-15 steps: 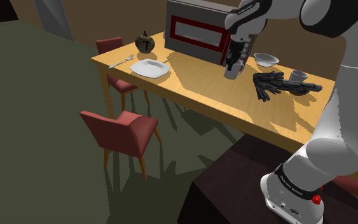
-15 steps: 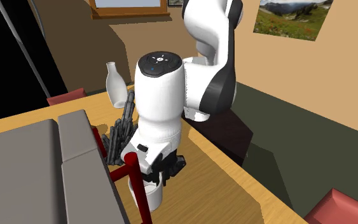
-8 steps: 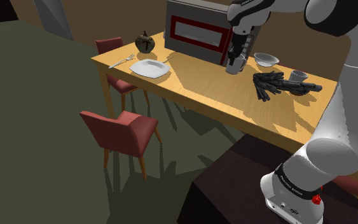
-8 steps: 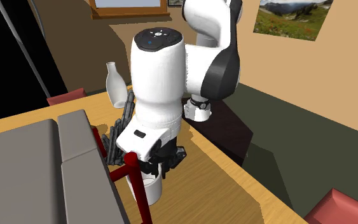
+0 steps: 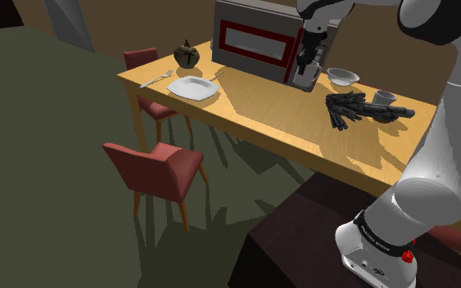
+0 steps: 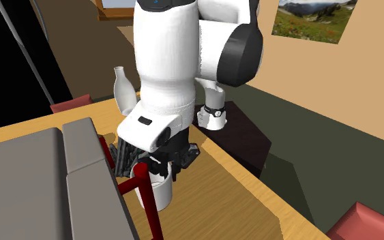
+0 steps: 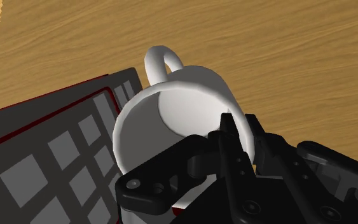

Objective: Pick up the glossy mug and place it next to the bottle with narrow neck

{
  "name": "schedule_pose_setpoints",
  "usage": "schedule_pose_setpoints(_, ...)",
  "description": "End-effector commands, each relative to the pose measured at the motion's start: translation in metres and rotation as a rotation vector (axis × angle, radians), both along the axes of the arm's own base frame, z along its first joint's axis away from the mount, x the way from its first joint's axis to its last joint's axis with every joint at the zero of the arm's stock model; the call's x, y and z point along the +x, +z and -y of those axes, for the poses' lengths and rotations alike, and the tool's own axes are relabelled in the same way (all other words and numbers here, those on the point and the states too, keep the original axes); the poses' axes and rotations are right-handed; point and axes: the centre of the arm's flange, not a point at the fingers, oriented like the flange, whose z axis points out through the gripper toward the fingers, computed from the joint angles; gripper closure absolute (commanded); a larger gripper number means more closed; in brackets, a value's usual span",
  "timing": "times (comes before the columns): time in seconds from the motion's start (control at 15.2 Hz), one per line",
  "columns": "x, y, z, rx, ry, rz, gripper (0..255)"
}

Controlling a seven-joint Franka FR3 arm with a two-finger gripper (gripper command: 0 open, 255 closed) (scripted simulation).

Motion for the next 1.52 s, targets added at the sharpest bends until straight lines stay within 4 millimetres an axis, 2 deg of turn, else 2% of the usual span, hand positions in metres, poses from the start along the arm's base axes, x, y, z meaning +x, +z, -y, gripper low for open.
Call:
schedule_pose_setpoints(0.0,0.000,0.011,0.000,0.000,0.000,0.000,255)
schedule_pose_setpoints(1.45,0.000,0.127,0.000,0.000,0.000,0.000,255)
